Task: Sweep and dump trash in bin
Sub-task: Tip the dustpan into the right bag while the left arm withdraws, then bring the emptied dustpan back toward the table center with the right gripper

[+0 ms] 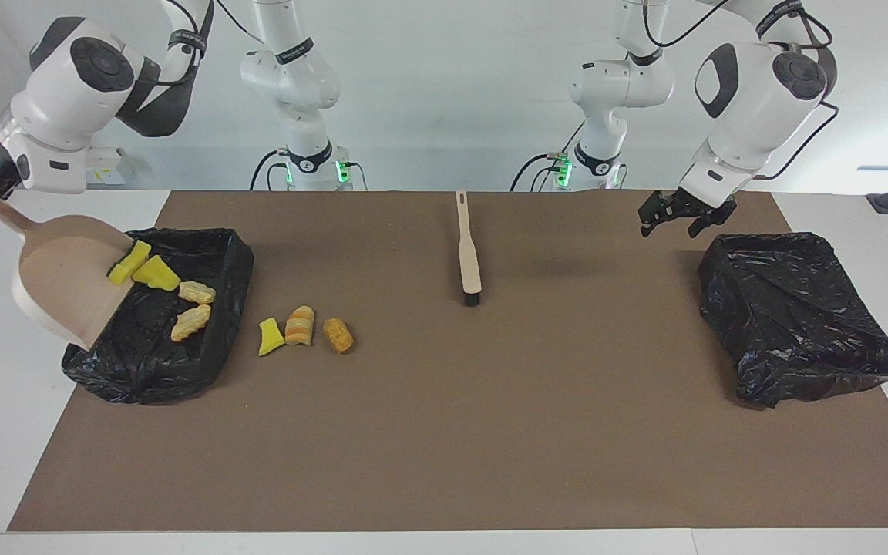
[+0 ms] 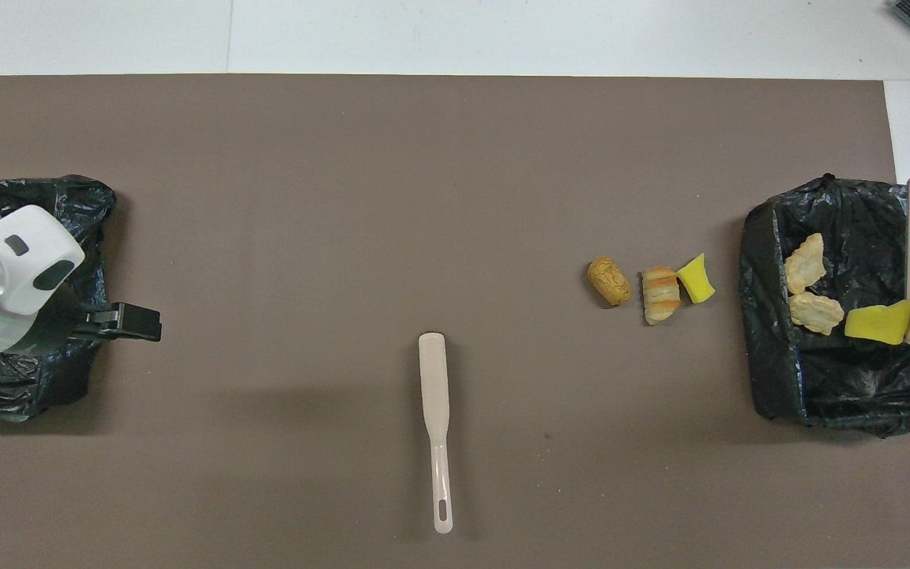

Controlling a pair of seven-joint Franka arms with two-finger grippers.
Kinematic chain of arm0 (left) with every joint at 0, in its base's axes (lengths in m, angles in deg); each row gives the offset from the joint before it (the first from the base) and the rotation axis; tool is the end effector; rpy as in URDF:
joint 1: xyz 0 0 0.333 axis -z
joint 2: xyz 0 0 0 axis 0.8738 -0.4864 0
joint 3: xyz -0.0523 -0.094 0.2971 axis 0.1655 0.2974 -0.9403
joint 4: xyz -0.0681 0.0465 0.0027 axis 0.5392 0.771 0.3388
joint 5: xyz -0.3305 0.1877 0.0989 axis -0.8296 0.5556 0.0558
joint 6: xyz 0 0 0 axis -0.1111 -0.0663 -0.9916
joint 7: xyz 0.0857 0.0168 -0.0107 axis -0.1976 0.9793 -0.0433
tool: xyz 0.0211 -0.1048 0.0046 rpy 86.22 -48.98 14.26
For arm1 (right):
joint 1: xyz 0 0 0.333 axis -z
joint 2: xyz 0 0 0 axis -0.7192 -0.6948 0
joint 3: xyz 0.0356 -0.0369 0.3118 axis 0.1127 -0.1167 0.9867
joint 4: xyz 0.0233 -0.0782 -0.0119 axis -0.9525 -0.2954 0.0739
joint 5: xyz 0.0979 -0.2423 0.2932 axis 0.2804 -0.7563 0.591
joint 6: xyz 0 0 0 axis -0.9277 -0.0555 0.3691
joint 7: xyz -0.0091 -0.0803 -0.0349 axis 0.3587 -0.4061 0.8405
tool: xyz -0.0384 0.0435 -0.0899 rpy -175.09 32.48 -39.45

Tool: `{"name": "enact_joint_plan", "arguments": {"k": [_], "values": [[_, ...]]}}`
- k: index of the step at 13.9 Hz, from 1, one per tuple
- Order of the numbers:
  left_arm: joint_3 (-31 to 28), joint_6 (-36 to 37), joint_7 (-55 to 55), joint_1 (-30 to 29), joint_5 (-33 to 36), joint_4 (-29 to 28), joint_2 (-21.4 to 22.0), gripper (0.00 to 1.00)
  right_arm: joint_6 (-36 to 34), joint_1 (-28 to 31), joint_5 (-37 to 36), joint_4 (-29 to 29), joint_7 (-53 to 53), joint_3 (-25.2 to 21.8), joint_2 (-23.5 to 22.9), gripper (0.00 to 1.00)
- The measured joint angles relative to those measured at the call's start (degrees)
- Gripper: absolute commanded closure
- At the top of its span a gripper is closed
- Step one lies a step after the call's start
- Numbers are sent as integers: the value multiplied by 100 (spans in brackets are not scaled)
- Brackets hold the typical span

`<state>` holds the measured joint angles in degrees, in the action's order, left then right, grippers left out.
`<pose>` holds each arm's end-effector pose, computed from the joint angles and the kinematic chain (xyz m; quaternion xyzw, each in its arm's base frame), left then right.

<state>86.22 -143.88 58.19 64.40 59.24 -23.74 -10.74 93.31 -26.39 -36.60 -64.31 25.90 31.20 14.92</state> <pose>0.5005 -0.0536 0.5375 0.9985 -0.0197 -0.0406 0.0311 0.5301 -0.1913 0.5851 0.6537 0.5918 -0.2541 0.3974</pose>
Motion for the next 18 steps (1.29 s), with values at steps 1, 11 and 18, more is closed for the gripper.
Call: {"name": "enact_joint_plan", "arguments": {"k": [1,11,18], "values": [[1,315,6,-9,25,324,-1,0,-1,-71,-2,12,62,5,41,100],[35,1481,44,-235,58,1647,-20,0,-10,-104,228,165,733,-17,95,100],[60,1517,422,-235,58,1718,-20,0,-858,-96,2602,178,-129,4,90,100]]}}
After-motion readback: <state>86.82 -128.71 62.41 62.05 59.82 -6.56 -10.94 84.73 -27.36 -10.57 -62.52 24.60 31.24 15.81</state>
